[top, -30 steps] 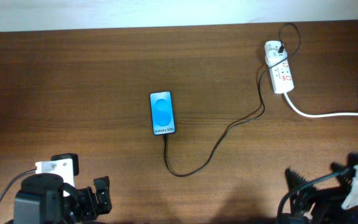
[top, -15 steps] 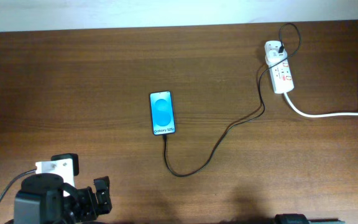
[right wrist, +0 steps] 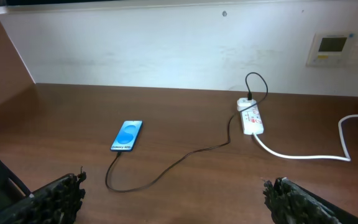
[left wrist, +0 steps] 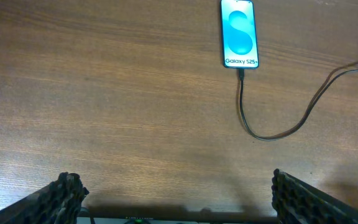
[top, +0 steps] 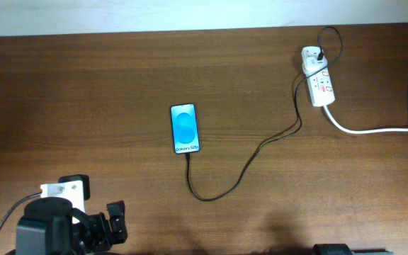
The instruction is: Plug charger to phone and switch on socket
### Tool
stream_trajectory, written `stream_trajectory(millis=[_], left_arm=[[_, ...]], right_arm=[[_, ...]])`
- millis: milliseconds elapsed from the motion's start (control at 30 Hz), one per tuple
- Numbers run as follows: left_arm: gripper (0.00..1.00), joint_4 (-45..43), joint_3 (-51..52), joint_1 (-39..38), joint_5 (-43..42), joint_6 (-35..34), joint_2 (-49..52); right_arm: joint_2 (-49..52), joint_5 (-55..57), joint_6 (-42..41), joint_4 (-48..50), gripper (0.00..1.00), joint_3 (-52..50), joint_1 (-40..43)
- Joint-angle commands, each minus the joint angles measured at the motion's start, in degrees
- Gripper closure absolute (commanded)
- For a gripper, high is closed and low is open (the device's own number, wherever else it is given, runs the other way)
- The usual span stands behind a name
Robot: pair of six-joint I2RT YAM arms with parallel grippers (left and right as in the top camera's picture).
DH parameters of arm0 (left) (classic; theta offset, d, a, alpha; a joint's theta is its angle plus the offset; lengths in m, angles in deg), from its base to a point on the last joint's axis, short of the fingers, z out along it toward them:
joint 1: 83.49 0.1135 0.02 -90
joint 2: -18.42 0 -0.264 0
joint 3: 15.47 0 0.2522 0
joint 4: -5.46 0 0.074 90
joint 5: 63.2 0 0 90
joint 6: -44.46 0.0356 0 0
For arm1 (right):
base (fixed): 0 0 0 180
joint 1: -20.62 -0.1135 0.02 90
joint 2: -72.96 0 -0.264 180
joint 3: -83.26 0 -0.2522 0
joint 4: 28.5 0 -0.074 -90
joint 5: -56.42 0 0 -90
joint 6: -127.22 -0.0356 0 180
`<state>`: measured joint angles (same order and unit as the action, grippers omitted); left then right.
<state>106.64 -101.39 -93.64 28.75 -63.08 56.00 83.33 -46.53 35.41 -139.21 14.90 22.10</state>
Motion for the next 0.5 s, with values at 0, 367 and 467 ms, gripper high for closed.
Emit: stream_trajectory(millis=[0, 367, 467], left_arm=[[0.01, -0.09, 0.00, 0.04, -0.02, 0.50, -0.22], [0.01, -0.09, 0.00, 0.04, -0.02, 0.50, -0.22], [0.01, -0.09, 0.00, 0.04, -0.02, 0.50, -0.22]], right_arm=[[-0.39, 0.33, 0.98, -0.35, 0.02, -0.11, -0.35], [-5.79, -6.45, 13.81, 26.23, 0.02, -34.18, -0.28], [-9.75, -13.18, 13.31, 42.12, 0.02, -50.77, 0.50]])
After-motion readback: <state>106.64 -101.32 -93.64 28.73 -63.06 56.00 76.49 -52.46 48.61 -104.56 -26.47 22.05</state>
